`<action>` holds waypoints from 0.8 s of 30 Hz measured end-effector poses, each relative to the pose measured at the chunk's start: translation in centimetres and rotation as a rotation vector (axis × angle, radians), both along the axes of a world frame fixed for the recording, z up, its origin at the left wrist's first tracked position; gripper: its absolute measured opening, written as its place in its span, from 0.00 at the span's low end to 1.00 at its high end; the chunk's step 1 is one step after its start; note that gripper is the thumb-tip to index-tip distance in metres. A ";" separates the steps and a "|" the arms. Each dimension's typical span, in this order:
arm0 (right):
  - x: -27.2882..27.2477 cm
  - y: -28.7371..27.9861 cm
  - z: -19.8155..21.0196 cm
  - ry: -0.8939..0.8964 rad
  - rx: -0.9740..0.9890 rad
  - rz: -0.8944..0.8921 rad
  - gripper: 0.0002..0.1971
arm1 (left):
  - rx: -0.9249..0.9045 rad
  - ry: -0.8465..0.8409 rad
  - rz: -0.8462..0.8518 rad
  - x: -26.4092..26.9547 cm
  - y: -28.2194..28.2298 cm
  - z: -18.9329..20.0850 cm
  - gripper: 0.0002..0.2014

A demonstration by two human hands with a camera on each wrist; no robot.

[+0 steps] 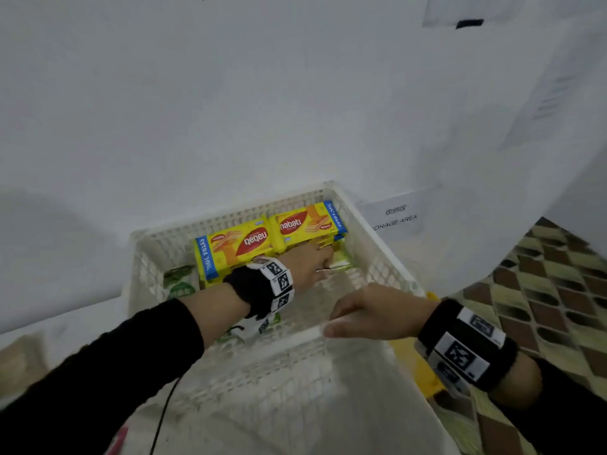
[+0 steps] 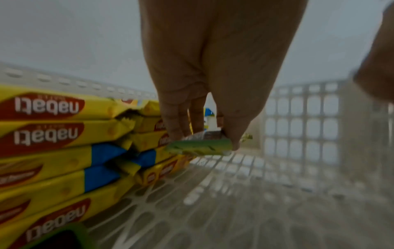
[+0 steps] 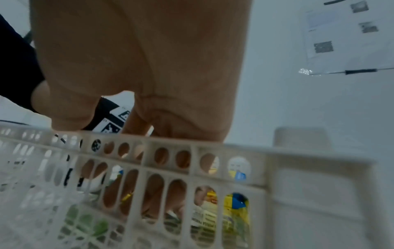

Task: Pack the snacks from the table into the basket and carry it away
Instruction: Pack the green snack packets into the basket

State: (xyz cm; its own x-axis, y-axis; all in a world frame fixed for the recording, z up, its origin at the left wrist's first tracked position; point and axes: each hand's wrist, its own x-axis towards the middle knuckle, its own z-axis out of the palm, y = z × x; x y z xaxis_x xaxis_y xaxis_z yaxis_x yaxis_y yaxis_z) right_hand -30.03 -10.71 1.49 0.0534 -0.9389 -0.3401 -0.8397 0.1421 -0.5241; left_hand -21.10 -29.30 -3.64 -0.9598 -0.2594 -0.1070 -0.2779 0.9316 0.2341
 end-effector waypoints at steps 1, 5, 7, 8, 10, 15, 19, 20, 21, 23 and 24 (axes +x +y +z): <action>0.0 0.3 -0.3 0.004 -0.012 -0.010 0.23 | -0.052 -0.017 0.013 -0.3 0.0 -0.7 0.13; -0.1 0.6 -0.9 0.027 -0.046 -0.041 0.24 | -0.149 -0.072 0.063 -0.8 -0.5 -2.6 0.15; -0.1 0.7 -1.0 0.017 -0.053 -0.047 0.24 | -0.166 -0.109 0.055 -0.7 -0.6 -2.8 0.16; -0.1 0.7 -1.0 0.010 -0.056 -0.054 0.24 | -0.163 -0.120 0.056 -0.6 -0.6 -2.8 0.16; -0.1 0.6 -1.1 0.007 -0.078 -0.061 0.26 | -0.144 -0.140 0.083 -0.4 -0.7 -2.9 0.16; -0.2 0.3 -1.1 -0.002 -0.058 -0.045 0.24 | -0.114 -0.136 0.188 0.1 -0.7 -3.4 0.23; -0.2 0.3 -1.0 -0.031 -0.059 -0.048 0.21 | -0.062 -0.147 0.168 0.8 -0.7 -2.0 0.20; -0.1 0.3 -0.9 -0.051 -0.064 -0.050 0.20 | -0.051 -0.115 0.170 1.2 -0.7 -1.4 0.20; 0.0 0.2 -0.8 -0.084 -0.075 -0.053 0.18 | -0.028 -0.076 0.179 1.9 -0.7 -0.4 0.20; 0.4 -0.3 -0.3 -0.156 -0.113 -0.045 0.16 | 0.032 0.017 0.194 3.7 -0.5 2.1 0.18; 0.8 -0.6 0.0 -0.179 -0.139 -0.029 0.14 | 0.064 0.066 0.211 4.8 -0.3 3.4 0.16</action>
